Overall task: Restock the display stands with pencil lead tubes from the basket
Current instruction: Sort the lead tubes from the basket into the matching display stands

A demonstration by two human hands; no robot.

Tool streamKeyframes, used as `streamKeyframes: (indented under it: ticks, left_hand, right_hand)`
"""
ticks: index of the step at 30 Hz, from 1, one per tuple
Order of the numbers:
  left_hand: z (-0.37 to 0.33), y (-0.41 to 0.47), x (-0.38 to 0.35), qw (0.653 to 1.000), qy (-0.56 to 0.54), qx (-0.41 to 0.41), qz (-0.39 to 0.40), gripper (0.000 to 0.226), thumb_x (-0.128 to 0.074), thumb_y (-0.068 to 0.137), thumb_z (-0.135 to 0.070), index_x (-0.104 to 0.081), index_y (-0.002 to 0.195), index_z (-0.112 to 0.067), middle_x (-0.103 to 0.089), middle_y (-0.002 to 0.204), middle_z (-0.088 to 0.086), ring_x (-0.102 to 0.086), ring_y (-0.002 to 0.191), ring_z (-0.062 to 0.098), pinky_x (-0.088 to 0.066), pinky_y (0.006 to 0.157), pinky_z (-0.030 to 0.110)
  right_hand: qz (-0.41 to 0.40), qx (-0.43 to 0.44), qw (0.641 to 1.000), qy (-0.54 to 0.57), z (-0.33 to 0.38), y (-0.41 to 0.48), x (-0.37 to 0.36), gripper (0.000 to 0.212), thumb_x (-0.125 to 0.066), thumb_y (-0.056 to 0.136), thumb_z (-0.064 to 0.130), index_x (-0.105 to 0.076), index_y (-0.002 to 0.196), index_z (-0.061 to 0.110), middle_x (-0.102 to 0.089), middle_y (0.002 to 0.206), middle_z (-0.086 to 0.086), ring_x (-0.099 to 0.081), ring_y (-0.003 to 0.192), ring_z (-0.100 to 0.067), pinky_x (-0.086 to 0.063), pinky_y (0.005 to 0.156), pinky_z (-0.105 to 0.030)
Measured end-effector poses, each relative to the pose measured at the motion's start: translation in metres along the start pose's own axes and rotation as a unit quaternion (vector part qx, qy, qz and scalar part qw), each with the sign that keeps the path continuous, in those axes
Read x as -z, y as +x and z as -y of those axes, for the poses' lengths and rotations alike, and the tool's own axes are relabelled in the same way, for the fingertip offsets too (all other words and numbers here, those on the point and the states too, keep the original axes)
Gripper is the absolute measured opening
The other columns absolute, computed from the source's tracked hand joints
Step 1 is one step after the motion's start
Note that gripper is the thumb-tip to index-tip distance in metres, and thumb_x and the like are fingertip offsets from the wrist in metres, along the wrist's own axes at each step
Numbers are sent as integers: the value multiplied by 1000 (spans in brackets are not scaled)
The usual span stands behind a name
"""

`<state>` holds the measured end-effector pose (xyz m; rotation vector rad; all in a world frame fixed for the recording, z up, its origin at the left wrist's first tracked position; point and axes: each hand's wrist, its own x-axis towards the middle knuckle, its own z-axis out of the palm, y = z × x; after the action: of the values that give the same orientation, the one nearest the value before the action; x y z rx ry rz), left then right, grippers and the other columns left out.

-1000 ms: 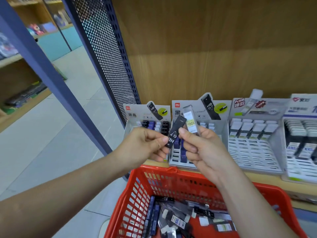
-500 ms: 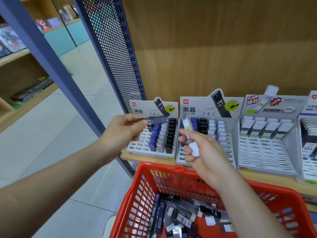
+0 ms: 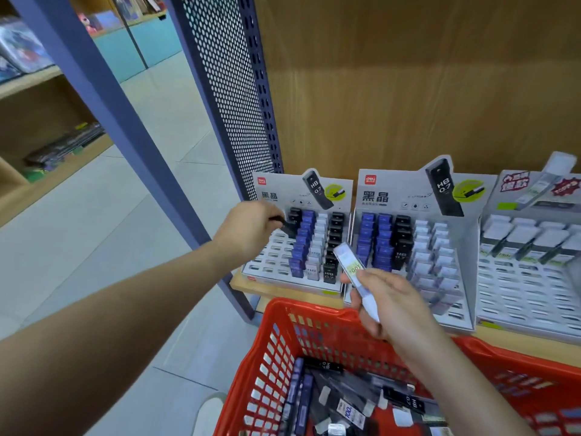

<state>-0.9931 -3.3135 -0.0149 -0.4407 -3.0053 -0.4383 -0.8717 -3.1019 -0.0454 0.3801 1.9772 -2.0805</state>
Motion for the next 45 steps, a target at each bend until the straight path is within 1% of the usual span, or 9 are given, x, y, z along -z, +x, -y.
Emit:
streamKeyframes:
  ticks: [12,16,20,26,32,35,38,43,45]
  left_hand:
    - [18,9,-31,987,126,-85,50,21,-49,96,-9,-62,111,-14,-63,106,8,-60,96,28,-41,72,29]
    - [12,8,-37,995,78,-55,27,41,-47,88,5,-54,123,-15,-64,112,8,-61,99,27,-46,76,28]
    - [9,8,-45,1000,-3,-6,8,13,-51,96,-13,-52,108,-17,-67,101,7,-60,83,25,-52,72,37]
    - [-1,13,-37,999,8,6,-47,29,-54,92,-4,-68,115,-15,-63,115,4,-58,104,23,-39,86,21]
    - [-61,-20,17,926,-370,76,8,18,-58,94,-14,-71,97,-26,-71,87,-6,-63,73,5,-50,71,20]
    - [-98,-53,31,915,-390,14,104,16,-61,92,-16,-73,102,-19,-72,83,-7,-63,72,2,-50,68,16]
    - [-122,-82,35,888,-428,22,167,17,-64,89,-10,-74,100,-16,-73,78,-4,-62,71,5,-51,66,19]
    - [-149,-104,43,875,-475,46,87,4,-69,85,-8,-66,87,-9,-62,69,5,-58,61,15,-54,62,26]
    - [-160,-106,45,856,-507,75,70,18,-69,84,-14,-59,97,-7,-58,73,11,-58,62,17,-56,64,30]
  right_hand:
    - [34,17,998,-57,-10,6,-1,29,-48,103,23,-63,89,3,-59,65,-4,-50,49,-11,-39,43,-19]
    - [40,3,999,-33,-7,6,1,22,-49,103,21,-67,98,10,-63,65,-2,-52,50,-12,-40,45,-20]
    - [57,-13,998,-36,-5,3,3,17,-50,102,21,-66,105,13,-66,64,-10,-53,50,-17,-43,48,-18]
    - [31,-10,998,52,6,1,2,16,-65,92,9,-68,106,15,-73,77,-8,-69,63,-20,-52,49,-27]
    - [-53,39,996,52,22,-2,22,10,-79,79,7,-74,83,16,-65,64,4,-49,55,-10,-39,58,-26]
    - [-46,60,990,123,34,-15,27,8,-75,82,5,-76,78,12,-63,76,-9,-46,62,-15,-40,61,-29]
    - [-2,56,986,156,46,-32,32,13,-63,94,16,-74,95,10,-73,89,-7,-66,78,-19,-53,72,-33]
    - [38,41,994,94,56,-62,48,25,-49,103,22,-71,98,12,-62,65,-2,-54,52,-11,-44,53,-24]
    - [57,60,995,50,57,-75,56,23,-52,102,21,-71,95,12,-61,63,-3,-52,48,-12,-40,48,-22]
